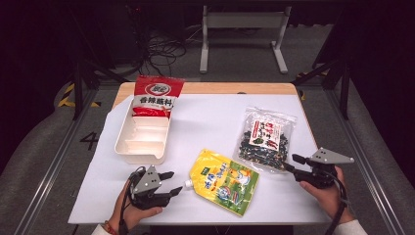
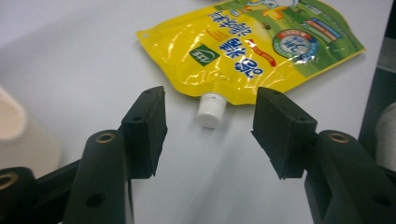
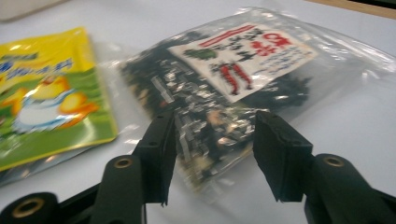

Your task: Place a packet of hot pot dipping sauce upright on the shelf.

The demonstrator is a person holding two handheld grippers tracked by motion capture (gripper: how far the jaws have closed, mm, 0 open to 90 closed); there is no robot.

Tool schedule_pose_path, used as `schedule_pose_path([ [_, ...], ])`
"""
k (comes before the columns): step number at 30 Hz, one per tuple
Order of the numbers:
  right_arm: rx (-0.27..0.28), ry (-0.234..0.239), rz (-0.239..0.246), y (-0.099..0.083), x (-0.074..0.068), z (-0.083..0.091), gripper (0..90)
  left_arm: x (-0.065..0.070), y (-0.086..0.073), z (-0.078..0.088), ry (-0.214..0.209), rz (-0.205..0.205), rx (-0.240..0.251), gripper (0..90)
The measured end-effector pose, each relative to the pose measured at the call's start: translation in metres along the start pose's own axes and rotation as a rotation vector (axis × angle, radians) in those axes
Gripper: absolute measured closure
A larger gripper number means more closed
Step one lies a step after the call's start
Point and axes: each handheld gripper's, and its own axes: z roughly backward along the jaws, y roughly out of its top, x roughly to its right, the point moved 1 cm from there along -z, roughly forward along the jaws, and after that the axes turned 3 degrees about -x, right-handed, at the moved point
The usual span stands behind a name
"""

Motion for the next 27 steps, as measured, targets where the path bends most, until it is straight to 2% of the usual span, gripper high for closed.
schedule_pose_path([
  [1,-0.008,-0.016,-0.036,0.002,0.010,-0.007,43.9,0.002,-0.001,-0.005,-0.010,-0.002,-0.009,44.0],
  [4,-0.027,-0.019,-0.063,0.004,0.018,-0.015,39.6,0.005,-0.002,-0.011,-0.018,-0.014,-0.025,43.4],
  [5,-0.041,-0.001,-0.089,0.005,0.025,-0.022,37.6,0.005,-0.002,-0.012,-0.017,-0.019,-0.033,43.3],
  [6,-0.066,-0.029,-0.111,0.006,0.033,-0.032,34.5,0.005,-0.002,-0.013,-0.023,-0.022,-0.031,42.9],
  [7,-0.066,-0.029,-0.111,0.006,0.033,-0.032,34.5,0.006,-0.002,-0.014,-0.028,-0.020,-0.030,42.9],
  [8,-0.075,-0.019,-0.129,0.006,0.037,-0.037,32.8,0.005,-0.001,-0.014,-0.024,-0.022,-0.032,42.8],
  [9,-0.093,0.002,-0.169,0.007,0.043,-0.044,30.4,0.005,-0.001,-0.014,-0.024,-0.019,-0.029,42.4],
  [10,-0.101,0.000,-0.182,0.007,0.046,-0.048,27.1,0.004,-0.002,-0.014,-0.027,-0.017,-0.027,42.2],
  [11,-0.096,0.023,-0.218,0.008,0.051,-0.052,26.5,0.003,-0.002,-0.014,-0.022,-0.016,-0.029,42.0],
  [12,-0.099,0.047,-0.243,0.009,0.054,-0.055,24.1,0.003,-0.003,-0.014,-0.026,-0.011,-0.030,41.9],
  [14,-0.118,0.063,-0.280,0.010,0.057,-0.061,20.5,0.002,-0.003,-0.014,-0.027,-0.014,-0.034,41.5],
  [15,-0.118,0.063,-0.280,0.010,0.057,-0.061,20.5,0.003,-0.004,-0.015,-0.025,-0.014,-0.036,41.5],
  [16,-0.119,0.095,-0.299,0.010,0.057,-0.064,19.4,0.002,-0.003,-0.015,-0.031,-0.014,-0.034,41.0],
  [17,-0.120,0.109,-0.299,0.011,0.056,-0.066,17.6,0.002,-0.003,-0.015,-0.028,-0.018,-0.035,40.7],
  [19,-0.126,0.104,-0.299,0.012,0.053,-0.069,15.8,0.003,-0.003,-0.016,-0.032,-0.019,-0.035,40.7],
  [21,-0.131,0.105,-0.299,0.013,0.052,-0.070,16.7,0.003,-0.003,-0.016,-0.035,-0.017,-0.037,40.2],
  [23,-0.136,0.125,-0.301,0.015,0.051,-0.072,22.9,0.002,-0.002,-0.017,-0.035,-0.013,-0.038,39.6],
  [24,-0.136,0.125,-0.301,0.015,0.051,-0.072,22.9,0.002,-0.002,-0.017,-0.035,-0.013,-0.038,39.3],
  [25,-0.138,0.137,-0.305,0.015,0.051,-0.072,26.6,0.002,-0.002,-0.018,-0.032,-0.011,-0.041,39.3],
  [27,-0.139,0.188,-0.341,0.016,0.050,-0.074,41.4,0.002,-0.001,-0.020,-0.034,-0.010,-0.039,39.0],
])
